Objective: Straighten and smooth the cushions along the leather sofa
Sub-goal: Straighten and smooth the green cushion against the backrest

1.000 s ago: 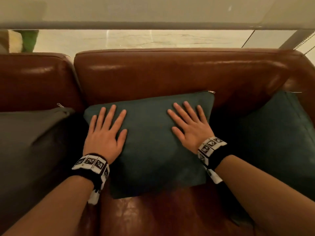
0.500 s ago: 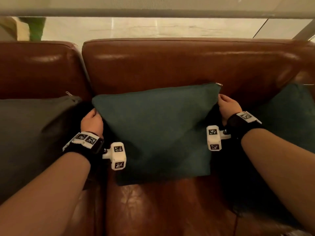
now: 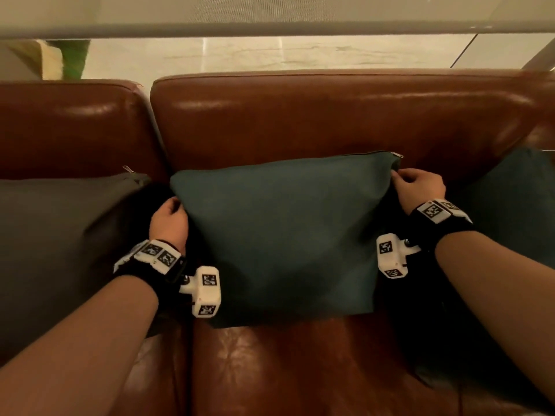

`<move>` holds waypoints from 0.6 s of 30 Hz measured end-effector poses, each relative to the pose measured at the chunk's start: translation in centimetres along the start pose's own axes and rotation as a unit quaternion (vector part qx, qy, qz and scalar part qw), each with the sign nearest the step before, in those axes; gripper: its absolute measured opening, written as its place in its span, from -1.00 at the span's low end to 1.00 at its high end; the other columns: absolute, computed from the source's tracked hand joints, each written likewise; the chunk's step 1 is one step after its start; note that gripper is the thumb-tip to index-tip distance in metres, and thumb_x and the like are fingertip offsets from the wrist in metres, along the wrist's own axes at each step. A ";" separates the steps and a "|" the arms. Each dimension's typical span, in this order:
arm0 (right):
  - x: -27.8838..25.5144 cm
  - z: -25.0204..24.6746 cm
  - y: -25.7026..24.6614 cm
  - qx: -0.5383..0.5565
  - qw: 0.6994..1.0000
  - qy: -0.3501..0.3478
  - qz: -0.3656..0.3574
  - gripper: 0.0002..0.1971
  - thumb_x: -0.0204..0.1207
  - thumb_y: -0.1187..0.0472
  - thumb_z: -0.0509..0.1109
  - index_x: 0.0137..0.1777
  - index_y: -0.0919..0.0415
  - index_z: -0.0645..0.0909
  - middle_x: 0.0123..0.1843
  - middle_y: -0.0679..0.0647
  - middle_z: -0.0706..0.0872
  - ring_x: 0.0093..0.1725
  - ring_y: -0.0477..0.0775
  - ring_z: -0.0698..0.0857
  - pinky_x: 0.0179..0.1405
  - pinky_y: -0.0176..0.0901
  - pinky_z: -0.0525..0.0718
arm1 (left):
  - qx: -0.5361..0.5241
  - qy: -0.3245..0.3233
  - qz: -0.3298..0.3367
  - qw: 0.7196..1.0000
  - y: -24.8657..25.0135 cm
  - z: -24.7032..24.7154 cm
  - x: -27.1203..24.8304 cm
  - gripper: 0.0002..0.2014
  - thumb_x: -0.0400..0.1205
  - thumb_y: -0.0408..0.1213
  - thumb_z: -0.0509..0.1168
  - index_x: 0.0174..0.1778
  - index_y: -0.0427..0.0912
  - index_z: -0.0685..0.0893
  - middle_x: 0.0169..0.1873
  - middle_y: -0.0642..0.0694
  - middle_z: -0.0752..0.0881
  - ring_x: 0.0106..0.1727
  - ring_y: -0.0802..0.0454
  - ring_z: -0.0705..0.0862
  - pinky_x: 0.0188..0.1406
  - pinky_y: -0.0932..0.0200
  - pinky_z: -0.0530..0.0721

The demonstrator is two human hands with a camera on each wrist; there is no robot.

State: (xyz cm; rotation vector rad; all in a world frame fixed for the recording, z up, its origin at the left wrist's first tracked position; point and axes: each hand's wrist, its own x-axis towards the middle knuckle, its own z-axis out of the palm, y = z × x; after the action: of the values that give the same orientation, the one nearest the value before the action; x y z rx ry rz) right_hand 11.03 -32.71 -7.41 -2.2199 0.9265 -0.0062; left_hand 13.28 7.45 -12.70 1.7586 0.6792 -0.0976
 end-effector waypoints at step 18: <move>-0.9 3.2 6.2 0.168 0.975 -0.072 0.124 -0.42 0.44 -0.25 0.38 0.46 -0.10 0.58 0.40 0.03 0.68 0.36 0.14 0.65 0.46 0.12 0.55 | -0.103 0.044 -0.095 0.989 -3.6 1.4 -2.3 -0.61 0.71 0.03 0.21 0.41 0.00 0.65 0.21 0.07 0.67 0.31 0.07 0.58 0.46 0.10 0.47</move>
State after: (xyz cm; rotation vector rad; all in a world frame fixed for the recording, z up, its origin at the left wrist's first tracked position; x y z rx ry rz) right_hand 7.33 -33.14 -13.43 -1.7609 1.0334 0.1047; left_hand 9.96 5.81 -15.28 1.5050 0.8893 -0.0774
